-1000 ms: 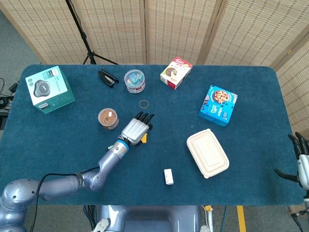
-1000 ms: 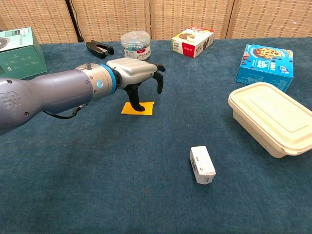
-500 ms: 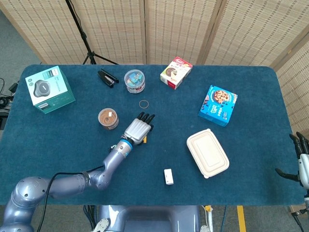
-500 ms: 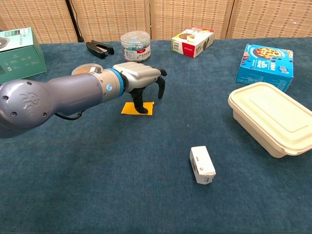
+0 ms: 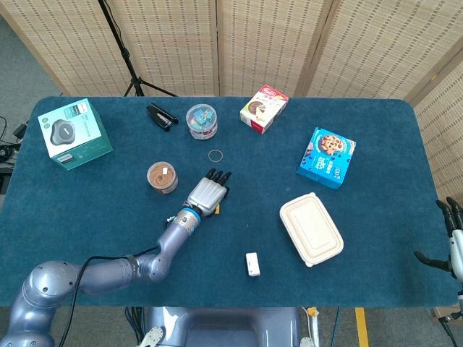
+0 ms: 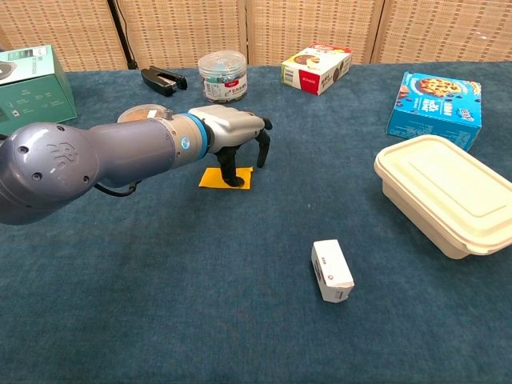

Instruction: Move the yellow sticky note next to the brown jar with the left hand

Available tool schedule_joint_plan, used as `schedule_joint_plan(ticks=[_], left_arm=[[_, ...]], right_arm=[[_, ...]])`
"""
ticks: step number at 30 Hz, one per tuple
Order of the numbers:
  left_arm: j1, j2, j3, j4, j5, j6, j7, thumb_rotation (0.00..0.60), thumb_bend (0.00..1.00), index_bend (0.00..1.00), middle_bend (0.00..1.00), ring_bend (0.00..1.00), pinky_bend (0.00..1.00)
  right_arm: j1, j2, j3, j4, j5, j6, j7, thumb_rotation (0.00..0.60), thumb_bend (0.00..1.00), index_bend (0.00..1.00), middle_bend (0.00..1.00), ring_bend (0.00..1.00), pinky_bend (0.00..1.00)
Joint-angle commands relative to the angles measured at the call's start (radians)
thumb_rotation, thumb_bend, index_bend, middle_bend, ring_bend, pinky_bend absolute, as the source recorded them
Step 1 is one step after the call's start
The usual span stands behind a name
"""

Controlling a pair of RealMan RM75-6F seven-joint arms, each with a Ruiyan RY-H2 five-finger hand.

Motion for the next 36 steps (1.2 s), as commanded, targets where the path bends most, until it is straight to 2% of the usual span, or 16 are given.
schedule_joint_plan(ticks=[1, 17, 36], left_arm=[[-0.004, -0.003, 0.008, -0.001, -0.006, 0.004, 0.001, 0.6, 0.31, 0.42, 0.0, 0.0, 0.0], [-0.012, 0.01, 0.03, -0.021, -0.027, 0.024, -0.013, 0.6, 0.32, 0.51, 0.0, 0.0, 0.0], [-0.02, 0.012, 0.044, 0.007, -0.036, 0.036, -0.02, 0.6, 0.32, 0.52, 0.0, 0.0, 0.0]], right_arm=[[0.0, 0.0, 0.0, 0.001, 0.0, 0.0, 0.001, 0.6, 0.0, 0.0, 0.0, 0.0, 0.0], [0.0, 0.002, 0.0, 0.0, 0.0, -0.003, 0.004, 0.6, 0.0, 0.0, 0.0, 0.0, 0.0], [0.001, 0.001, -0.002, -0.001, 0.0, -0.008, 0.0, 0.6, 0.0, 0.0, 0.0, 0.0, 0.0]])
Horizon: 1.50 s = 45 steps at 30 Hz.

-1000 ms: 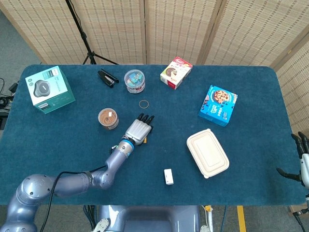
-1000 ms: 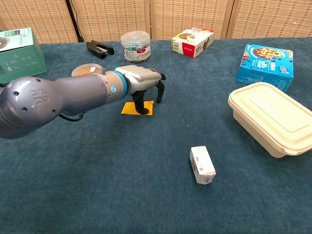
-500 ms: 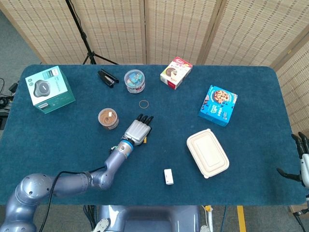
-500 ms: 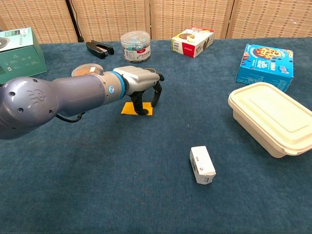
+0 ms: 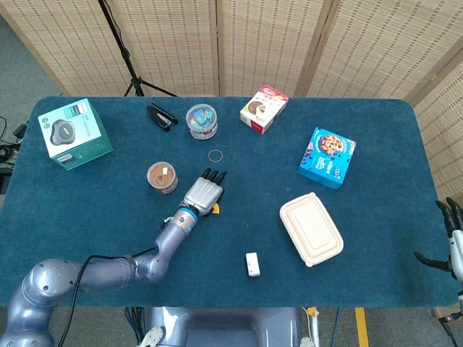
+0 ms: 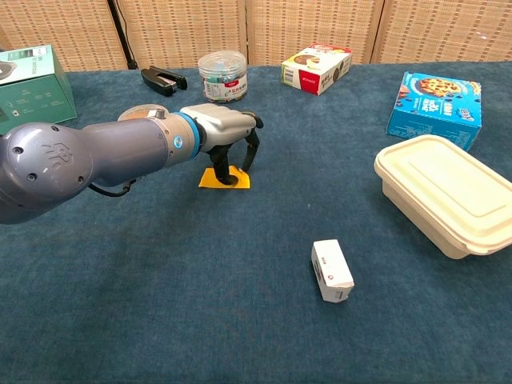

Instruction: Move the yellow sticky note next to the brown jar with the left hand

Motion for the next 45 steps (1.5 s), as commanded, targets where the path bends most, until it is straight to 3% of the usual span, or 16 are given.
schedule_joint_plan(ticks=[1, 8, 18, 33, 45], left_arm=[[-0.002, -0.004, -0.001, 0.012, -0.001, -0.003, -0.004, 0.6, 0.32, 0.52, 0.0, 0.0, 0.0], [-0.003, -0.006, 0.001, 0.02, -0.004, -0.009, -0.008, 0.6, 0.32, 0.53, 0.0, 0.0, 0.0], [-0.006, -0.009, 0.006, 0.026, -0.014, -0.007, 0.001, 0.6, 0.44, 0.54, 0.0, 0.0, 0.0], [-0.003, -0.002, 0.008, 0.016, -0.022, 0.008, 0.012, 0.6, 0.45, 0.62, 0.0, 0.0, 0.0], [0.024, 0.074, 0.029, -0.096, 0.034, 0.055, 0.009, 0.6, 0.46, 0.64, 0.0, 0.0, 0.0]], right_arm=[[0.0, -0.001, 0.0, 0.001, 0.0, -0.001, 0.0, 0.6, 0.0, 0.0, 0.0, 0.0, 0.0], [0.001, -0.001, -0.001, 0.002, 0.0, -0.003, -0.001, 0.6, 0.0, 0.0, 0.0, 0.0, 0.0], [0.0, 0.002, -0.002, 0.001, -0.002, -0.003, 0.006, 0.6, 0.0, 0.0, 0.0, 0.0, 0.0], [-0.002, 0.006, -0.001, 0.002, -0.003, -0.002, 0.021, 0.6, 0.0, 0.0, 0.0, 0.0, 0.0], [-0.003, 0.01, -0.001, 0.002, -0.006, 0.0, 0.033, 0.6, 0.0, 0.0, 0.0, 0.0, 0.0]])
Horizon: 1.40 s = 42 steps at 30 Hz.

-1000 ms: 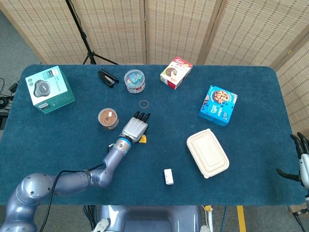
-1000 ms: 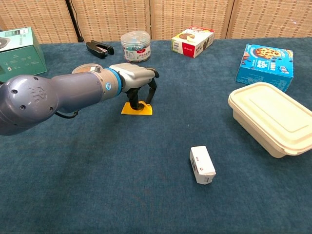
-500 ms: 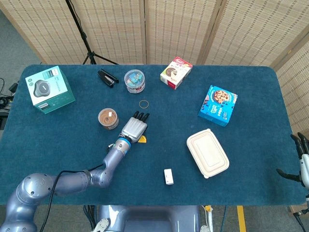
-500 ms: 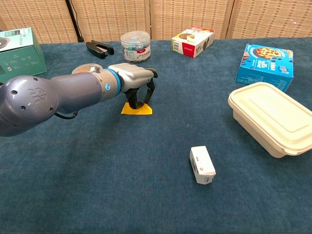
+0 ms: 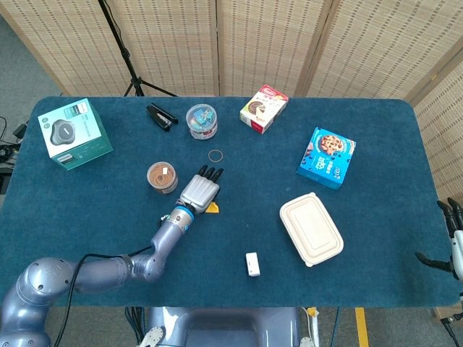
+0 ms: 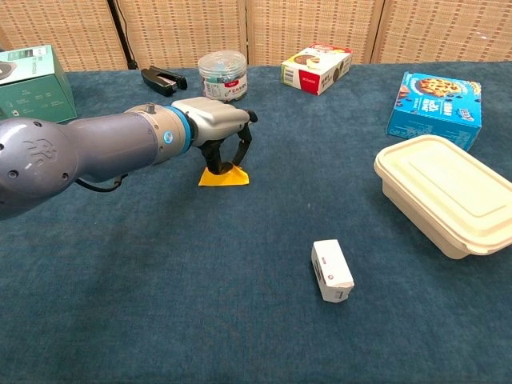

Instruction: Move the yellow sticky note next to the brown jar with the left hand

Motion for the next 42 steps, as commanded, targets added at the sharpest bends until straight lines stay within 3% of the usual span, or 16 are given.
schedule_joint_plan(ticks=[1, 25, 36, 38, 40, 42], left_arm=[[0.019, 0.04, 0.013, -0.051, 0.031, 0.025, -0.006, 0.6, 0.46, 0.64, 0.0, 0.0, 0.0], [0.164, 0.317, 0.122, -0.366, 0.237, 0.14, -0.073, 0.6, 0.46, 0.64, 0.0, 0.0, 0.0], [0.309, 0.505, 0.141, -0.557, 0.477, 0.31, -0.265, 0.6, 0.45, 0.63, 0.0, 0.0, 0.0], [0.355, 0.542, 0.152, -0.574, 0.514, 0.358, -0.313, 0.6, 0.42, 0.55, 0.0, 0.0, 0.0], [0.386, 0.573, 0.162, -0.587, 0.532, 0.371, -0.351, 0.6, 0.32, 0.39, 0.0, 0.0, 0.0], [0.404, 0.6, 0.169, -0.603, 0.532, 0.371, -0.365, 0.6, 0.17, 0.13, 0.0, 0.0, 0.0]], right_arm=[[0.0, 0.001, -0.001, -0.001, -0.002, 0.0, 0.002, 0.6, 0.0, 0.0, 0.0, 0.0, 0.0], [-0.005, 0.007, -0.012, -0.031, -0.035, 0.025, -0.018, 0.6, 0.0, 0.0, 0.0, 0.0, 0.0], [-0.011, 0.017, -0.017, -0.049, -0.057, 0.043, -0.007, 0.6, 0.0, 0.0, 0.0, 0.0, 0.0], [-0.013, 0.021, -0.019, -0.054, -0.065, 0.05, -0.002, 0.6, 0.0, 0.0, 0.0, 0.0, 0.0], [-0.014, 0.023, -0.019, -0.06, -0.072, 0.055, 0.001, 0.6, 0.0, 0.0, 0.0, 0.0, 0.0], [-0.016, 0.026, -0.021, -0.068, -0.078, 0.06, 0.001, 0.6, 0.0, 0.0, 0.0, 0.0, 0.0]])
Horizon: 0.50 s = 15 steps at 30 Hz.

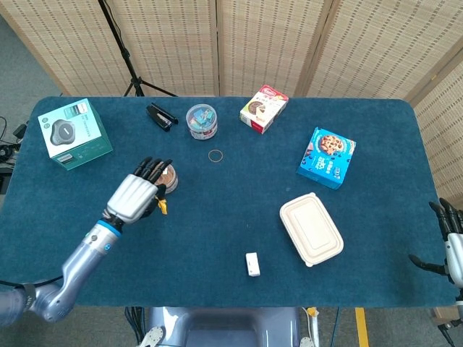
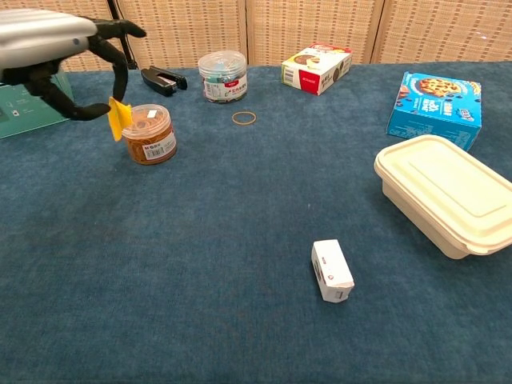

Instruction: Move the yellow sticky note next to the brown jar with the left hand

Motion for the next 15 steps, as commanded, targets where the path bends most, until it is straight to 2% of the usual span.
schedule_joint_plan(ticks=[1, 2, 3, 11, 15], left_arm=[[0.047, 0.053, 0.018, -0.039, 0.019, 0.018, -0.04, 0.6, 0.13, 0.07, 0.0, 0.0, 0.0], [0.061, 0.067, 0.02, -0.051, 0.029, 0.03, -0.051, 0.6, 0.1, 0.01, 0.0, 0.0, 0.0], [0.078, 0.08, 0.023, -0.06, 0.036, 0.047, -0.062, 0.6, 0.08, 0.0, 0.0, 0.0, 0.0], [0.253, 0.195, 0.071, -0.089, 0.125, 0.206, -0.197, 0.6, 0.07, 0.0, 0.0, 0.0, 0.0], [0.358, 0.213, 0.094, -0.069, 0.163, 0.307, -0.285, 0.6, 0.06, 0.0, 0.0, 0.0, 0.0]], right_arm=[[-0.002, 0.004, -0.002, -0.01, -0.01, 0.008, 0.002, 0.6, 0.0, 0.0, 0.0, 0.0, 0.0], [-0.003, 0.005, -0.003, -0.014, -0.014, 0.012, 0.0, 0.6, 0.0, 0.0, 0.0, 0.0, 0.0], [-0.004, 0.006, -0.005, -0.017, -0.018, 0.015, -0.002, 0.6, 0.0, 0.0, 0.0, 0.0, 0.0], [-0.016, 0.007, -0.015, -0.032, -0.044, 0.046, -0.022, 0.6, 0.0, 0.0, 0.0, 0.0, 0.0], [-0.023, 0.007, -0.02, -0.039, -0.057, 0.064, -0.032, 0.6, 0.0, 0.0, 0.0, 0.0, 0.0]])
